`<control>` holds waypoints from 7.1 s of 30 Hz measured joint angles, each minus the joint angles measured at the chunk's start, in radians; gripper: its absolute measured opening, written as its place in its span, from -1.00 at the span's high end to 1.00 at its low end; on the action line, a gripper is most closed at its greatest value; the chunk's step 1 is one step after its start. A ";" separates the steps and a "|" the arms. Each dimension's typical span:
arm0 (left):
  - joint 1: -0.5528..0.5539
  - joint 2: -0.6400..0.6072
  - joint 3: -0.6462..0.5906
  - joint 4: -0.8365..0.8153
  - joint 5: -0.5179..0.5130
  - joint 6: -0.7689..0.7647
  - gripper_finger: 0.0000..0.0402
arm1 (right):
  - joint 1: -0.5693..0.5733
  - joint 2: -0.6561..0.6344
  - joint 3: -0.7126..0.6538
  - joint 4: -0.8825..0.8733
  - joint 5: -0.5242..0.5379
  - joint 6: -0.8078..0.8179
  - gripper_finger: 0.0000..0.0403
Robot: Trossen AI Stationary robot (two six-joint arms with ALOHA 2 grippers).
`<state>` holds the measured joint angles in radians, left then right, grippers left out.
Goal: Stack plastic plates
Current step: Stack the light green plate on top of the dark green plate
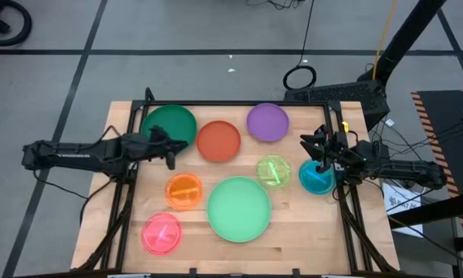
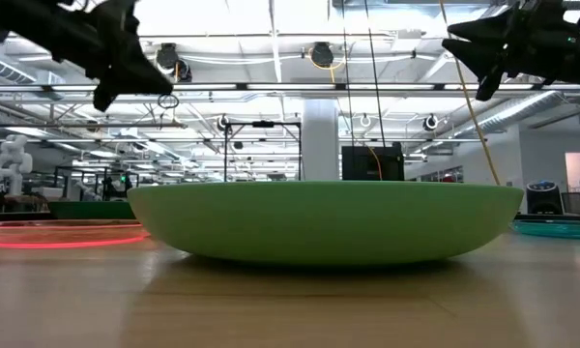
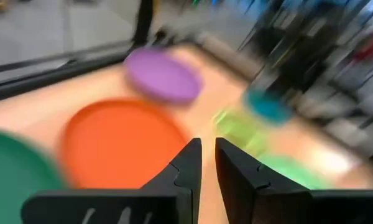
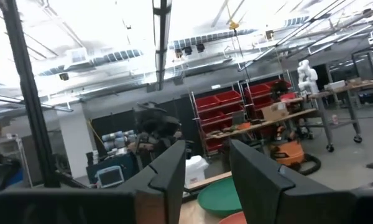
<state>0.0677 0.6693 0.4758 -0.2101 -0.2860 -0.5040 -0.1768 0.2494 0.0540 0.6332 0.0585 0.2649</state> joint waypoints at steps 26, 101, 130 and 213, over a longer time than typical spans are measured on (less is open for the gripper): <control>-0.220 0.689 0.173 0.259 0.108 0.240 0.74 | 0.000 0.010 0.002 0.001 0.024 -0.040 0.41; -0.267 1.146 0.523 -0.027 -0.003 -0.001 0.63 | 0.000 0.008 0.003 -0.039 0.130 -0.241 0.41; -0.260 1.007 0.522 -0.026 -0.002 -0.013 0.95 | 0.000 0.008 0.003 -0.055 0.170 -0.251 0.41; 0.835 0.478 0.653 -0.784 -0.095 0.218 0.95 | 0.000 0.008 0.003 -0.100 0.289 -0.289 0.41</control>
<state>0.9029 1.1474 1.1292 -0.9938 -0.3805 -0.2865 -0.1772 0.2577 0.0566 0.5331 0.3472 -0.0242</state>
